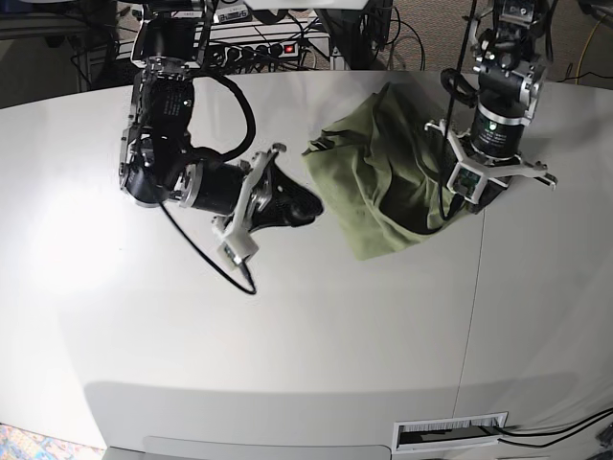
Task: Fold the T-shirt properly
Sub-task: 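Release the right gripper and tuck the bundle's loose edge under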
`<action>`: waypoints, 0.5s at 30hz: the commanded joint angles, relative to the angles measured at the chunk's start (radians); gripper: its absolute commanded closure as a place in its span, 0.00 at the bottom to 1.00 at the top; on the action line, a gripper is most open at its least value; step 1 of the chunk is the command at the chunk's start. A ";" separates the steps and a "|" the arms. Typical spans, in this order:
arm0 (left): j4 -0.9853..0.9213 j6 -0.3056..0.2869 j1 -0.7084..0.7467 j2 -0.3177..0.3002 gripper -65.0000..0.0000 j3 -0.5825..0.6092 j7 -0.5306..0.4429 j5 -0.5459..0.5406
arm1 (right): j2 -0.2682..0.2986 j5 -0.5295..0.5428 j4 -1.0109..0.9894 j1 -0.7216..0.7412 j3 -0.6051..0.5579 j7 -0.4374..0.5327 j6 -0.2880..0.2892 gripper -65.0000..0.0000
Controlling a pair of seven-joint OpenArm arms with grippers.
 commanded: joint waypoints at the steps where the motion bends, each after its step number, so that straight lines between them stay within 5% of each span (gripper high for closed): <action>1: 0.047 0.005 0.012 -0.006 0.98 -0.003 -0.021 -0.031 | 0.000 0.001 0.019 0.031 -0.007 0.063 0.002 0.94; 8: 0.097 -0.010 0.039 0.006 0.98 -0.003 -0.038 -0.285 | 0.000 -0.263 0.016 0.075 -0.127 0.202 0.002 1.00; 15: 0.028 -0.076 0.038 0.074 0.98 -0.003 -0.099 -0.361 | -0.014 -0.529 0.003 0.142 -0.292 0.341 0.002 1.00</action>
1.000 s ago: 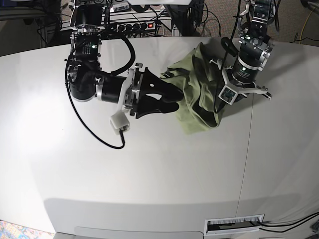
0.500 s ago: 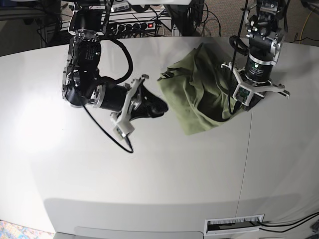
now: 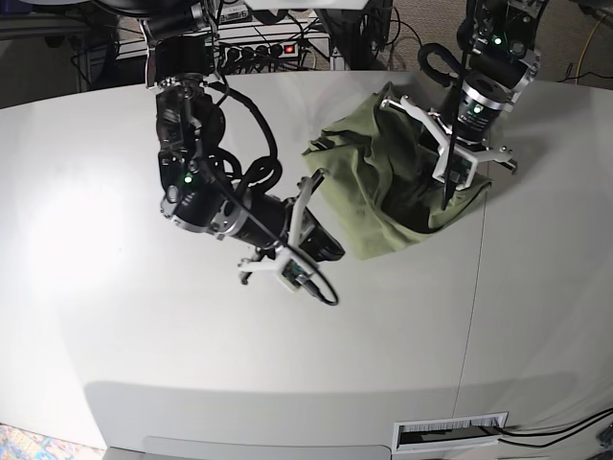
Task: Fold the T-shirt properly
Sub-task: 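Release the right gripper and tuck the bundle's loose edge under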
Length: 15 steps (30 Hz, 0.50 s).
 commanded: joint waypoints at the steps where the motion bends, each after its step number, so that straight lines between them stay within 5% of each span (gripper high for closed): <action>1: 0.003 -0.002 0.000 0.006 0.98 -0.003 -0.037 -0.009 | -0.021 -0.008 -0.005 0.036 -0.009 0.036 0.000 1.00; 15: -0.283 -0.070 -0.005 0.047 0.98 -0.002 -0.174 -0.010 | -0.163 -0.158 -0.406 0.251 -0.023 0.215 0.000 1.00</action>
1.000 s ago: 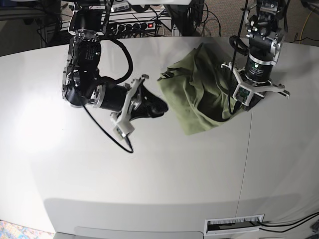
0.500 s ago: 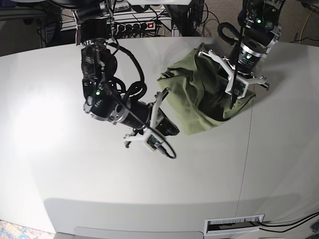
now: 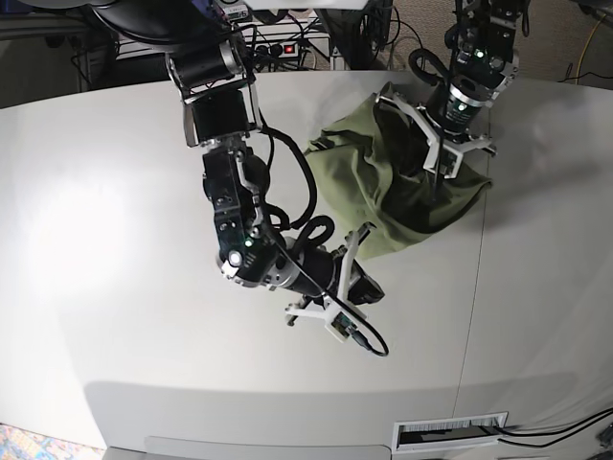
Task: Fold the T-shirt properly
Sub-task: 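Release the right gripper and tuck the bundle's loose edge under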
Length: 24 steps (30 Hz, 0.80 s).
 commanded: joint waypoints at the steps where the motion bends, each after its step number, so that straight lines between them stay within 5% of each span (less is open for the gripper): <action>1: 0.008 -0.025 0.001 -0.002 0.98 -0.002 -0.016 -0.008 | -0.011 0.011 -0.010 0.037 0.000 0.040 0.001 1.00; 5: 0.006 -0.084 0.028 -0.002 0.98 -0.002 0.040 -0.084 | -0.011 0.005 -0.089 0.047 0.000 0.050 0.001 1.00; 12: 0.041 -0.286 0.127 -0.002 0.98 -0.002 0.130 -0.240 | -0.011 -0.025 -0.146 0.047 0.000 0.108 0.001 1.00; 20: 0.117 -0.291 0.148 -0.004 0.98 -0.002 0.137 -0.181 | -0.025 -0.007 -0.146 0.054 -0.018 0.129 0.001 1.00; 24: 0.117 -0.291 0.153 -0.005 0.98 -0.002 0.147 -0.248 | -0.026 -0.008 -0.146 0.070 -0.101 0.135 0.001 1.00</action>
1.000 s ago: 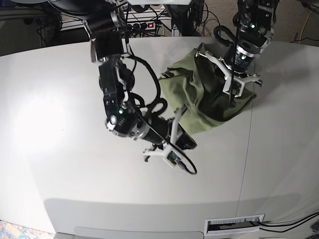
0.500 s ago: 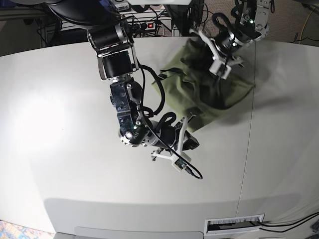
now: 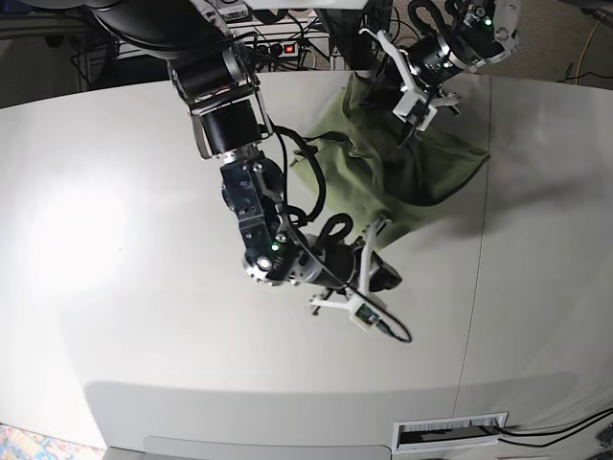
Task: Fold the T-shirt properly
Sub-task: 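Release the right gripper and tuck the bundle's loose edge under, then pull the right gripper away and flatten the bundle with the left gripper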
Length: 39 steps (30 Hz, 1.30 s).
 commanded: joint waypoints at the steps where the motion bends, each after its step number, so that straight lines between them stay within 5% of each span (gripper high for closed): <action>1: 0.017 -0.007 0.006 -0.002 0.98 -0.001 -0.019 -0.028 | -0.013 0.008 0.015 0.032 -0.025 0.039 0.002 1.00; 6: 0.015 -0.007 0.005 -0.002 0.98 -0.001 -0.024 -0.014 | -0.013 -0.097 0.014 0.034 -0.150 0.034 0.002 1.00; 18: -0.074 0.032 -0.022 -0.019 0.98 -0.001 -0.093 0.159 | -0.009 -0.099 0.013 0.035 -0.139 -0.312 0.002 1.00; 21: -0.107 0.082 -0.061 -0.051 0.98 -0.001 -0.103 0.201 | 0.013 -0.022 0.013 0.035 -0.102 -0.378 0.002 1.00; 31: -0.314 0.088 -0.242 -0.122 0.98 -0.001 -0.140 0.237 | 0.119 0.251 0.032 0.034 0.008 -0.613 0.002 1.00; 39: -0.462 0.088 -0.423 -0.185 0.98 -0.001 -0.185 0.238 | 0.223 0.471 0.190 0.032 0.034 -0.669 0.002 1.00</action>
